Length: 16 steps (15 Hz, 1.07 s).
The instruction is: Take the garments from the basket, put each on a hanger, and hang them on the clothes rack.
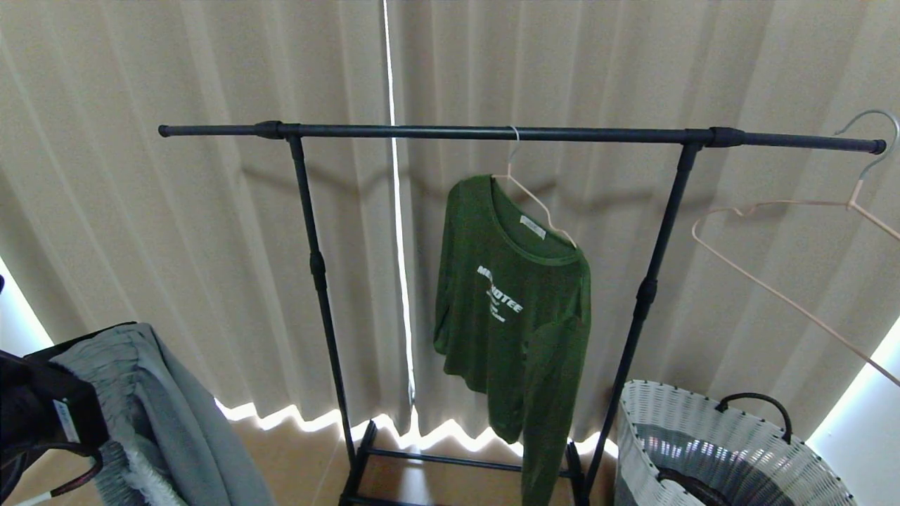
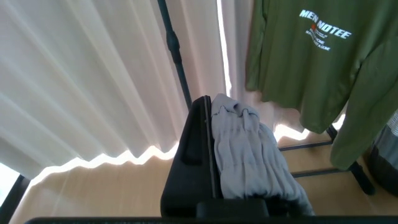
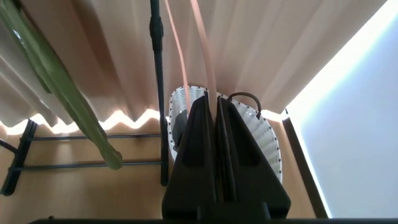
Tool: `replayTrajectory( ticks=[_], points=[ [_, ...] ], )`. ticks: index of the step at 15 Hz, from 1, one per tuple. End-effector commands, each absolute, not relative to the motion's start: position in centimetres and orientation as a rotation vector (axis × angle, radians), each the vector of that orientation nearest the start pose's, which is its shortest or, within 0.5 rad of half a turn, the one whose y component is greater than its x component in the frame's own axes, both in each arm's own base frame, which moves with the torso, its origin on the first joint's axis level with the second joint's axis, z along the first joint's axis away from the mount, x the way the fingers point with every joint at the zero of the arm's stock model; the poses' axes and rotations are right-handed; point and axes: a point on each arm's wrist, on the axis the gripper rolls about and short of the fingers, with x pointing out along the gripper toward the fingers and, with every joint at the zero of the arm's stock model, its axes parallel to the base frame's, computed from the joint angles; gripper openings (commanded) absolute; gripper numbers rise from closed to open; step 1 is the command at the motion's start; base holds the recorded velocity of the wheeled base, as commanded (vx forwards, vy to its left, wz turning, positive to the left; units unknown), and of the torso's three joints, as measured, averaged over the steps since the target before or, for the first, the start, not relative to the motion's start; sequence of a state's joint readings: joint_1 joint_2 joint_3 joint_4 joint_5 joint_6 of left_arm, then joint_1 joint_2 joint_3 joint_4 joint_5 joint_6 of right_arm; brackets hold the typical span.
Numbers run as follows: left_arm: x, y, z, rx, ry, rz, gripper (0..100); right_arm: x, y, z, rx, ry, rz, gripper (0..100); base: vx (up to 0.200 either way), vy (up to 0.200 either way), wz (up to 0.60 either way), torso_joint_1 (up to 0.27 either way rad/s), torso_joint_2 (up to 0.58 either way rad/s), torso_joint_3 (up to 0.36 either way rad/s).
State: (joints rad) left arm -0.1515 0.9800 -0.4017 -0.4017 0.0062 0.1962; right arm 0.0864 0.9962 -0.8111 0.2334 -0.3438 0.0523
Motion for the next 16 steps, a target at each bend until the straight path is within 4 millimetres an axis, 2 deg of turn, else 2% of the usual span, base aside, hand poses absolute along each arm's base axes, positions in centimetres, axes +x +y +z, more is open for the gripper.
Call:
replayTrajectory(
  ticks=[1, 5, 8, 10, 13, 16],
  points=[
    [12.0, -1.8, 20.0, 0.209, 0.157, -0.162, 0, 11.6, 0.3, 25.2, -0.04, 0.409, -0.261, 0, 0.0, 0.0, 0.0, 0.0, 0.0, 0.0],
    [12.1, -1.8, 20.0, 0.214, 0.158, -0.164, 0, 11.3, 0.6, 25.3, -0.024, 0.399, -0.163, 0, 0.0, 0.0, 0.0, 0.0, 0.0, 0.0],
    [12.5, -1.9, 20.0, 0.216, 0.168, -0.165, 0, 10.5, 1.2, 25.6, 0.017, 0.378, 0.047, 0, 0.0, 0.0, 0.0, 0.0, 0.0, 0.0],
    [12.6, -1.9, 20.2, 0.216, 0.163, -0.166, 0, 10.2, 1.3, 25.7, 0.031, 0.374, 0.109, 0, 0.0, 0.0, 0.0, 0.0, 0.0, 0.0],
    [13.0, -2.1, 20.2, 0.233, 0.16, -0.173, 0, 10.4, 1.7, 25.7, 0.057, 0.349, 0.237, 0, 0.0, 0.0, 0.0, 0.0, 0.0, 0.0],
    [13.8, -2.3, 20.8, 0.25, 0.147, -0.178, 0, 11.0, 2.0, 24.9, 0.068, 0.288, 0.344, 0, 0.0, 0.0, 0.0, 0.0, 0.0, 0.0]
  ],
)
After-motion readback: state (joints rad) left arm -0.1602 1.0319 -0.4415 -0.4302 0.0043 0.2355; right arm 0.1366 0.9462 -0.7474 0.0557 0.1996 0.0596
